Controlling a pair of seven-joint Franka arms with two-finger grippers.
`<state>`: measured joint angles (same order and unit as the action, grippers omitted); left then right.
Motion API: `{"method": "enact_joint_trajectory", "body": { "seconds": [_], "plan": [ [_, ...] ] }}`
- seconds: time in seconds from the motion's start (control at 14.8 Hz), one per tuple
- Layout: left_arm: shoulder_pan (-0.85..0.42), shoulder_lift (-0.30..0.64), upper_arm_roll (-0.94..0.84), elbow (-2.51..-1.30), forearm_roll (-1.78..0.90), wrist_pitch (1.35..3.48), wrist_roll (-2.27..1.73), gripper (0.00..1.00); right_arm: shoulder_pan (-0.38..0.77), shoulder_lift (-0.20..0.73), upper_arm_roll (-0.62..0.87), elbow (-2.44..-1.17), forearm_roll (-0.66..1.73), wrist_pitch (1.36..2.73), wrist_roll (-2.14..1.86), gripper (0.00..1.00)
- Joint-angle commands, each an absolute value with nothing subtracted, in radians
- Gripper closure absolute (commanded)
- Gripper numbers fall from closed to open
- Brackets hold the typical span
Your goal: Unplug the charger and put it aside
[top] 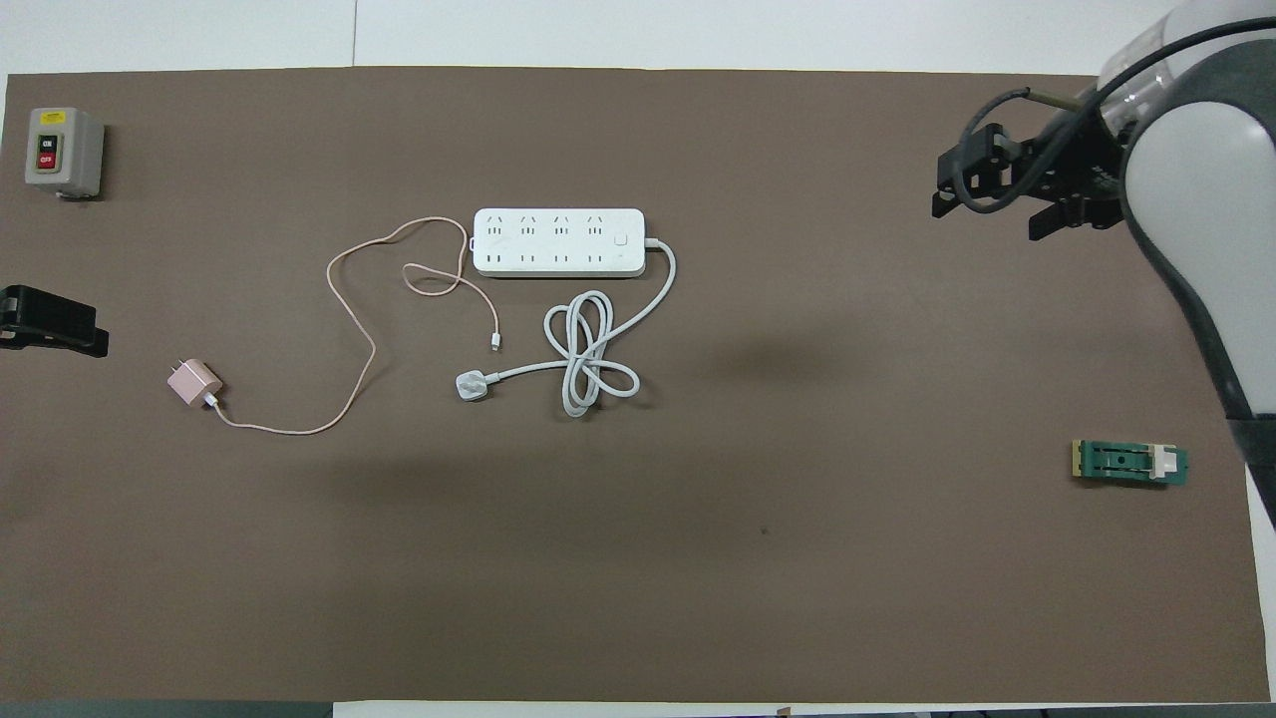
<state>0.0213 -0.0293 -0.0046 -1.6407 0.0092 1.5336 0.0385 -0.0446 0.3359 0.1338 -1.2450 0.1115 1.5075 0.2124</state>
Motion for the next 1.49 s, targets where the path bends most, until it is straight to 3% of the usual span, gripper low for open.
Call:
{"method": "enact_joint_trajectory", "body": {
  "seconds": [0.0, 0.41, 0.61, 1.01, 1.42],
  "plan": [
    [-0.002, -0.005, 0.006, -1.64, 0.018, 1.569, 0.071, 0.0, -0.057, 0.247, 0.144, -1.311, 0.026, 1.479, 0.082, 0.0],
    [0.0, 0.005, 0.006, -1.626, 0.011, 1.566, 0.072, 0.0, -0.064, -0.018, 0.144, -1.602, -0.046, 1.525, -0.038, 0.0],
    [-0.002, 0.003, 0.006, -1.626, 0.006, 1.574, 0.072, 0.0, -0.058, -0.092, 0.144, -1.704, -0.048, 1.548, -0.034, 0.0],
    [-0.023, 0.0, 0.015, -1.628, 0.008, 1.581, 0.071, 0.0, -0.138, -0.071, 0.152, -1.691, -0.031, 1.595, -0.031, 0.0],
    [-0.021, -0.002, 0.015, -1.629, 0.008, 1.6, 0.069, 0.0, -0.16, -0.041, 0.155, -1.611, 0.026, 1.511, -0.005, 0.0]
  ]
}}
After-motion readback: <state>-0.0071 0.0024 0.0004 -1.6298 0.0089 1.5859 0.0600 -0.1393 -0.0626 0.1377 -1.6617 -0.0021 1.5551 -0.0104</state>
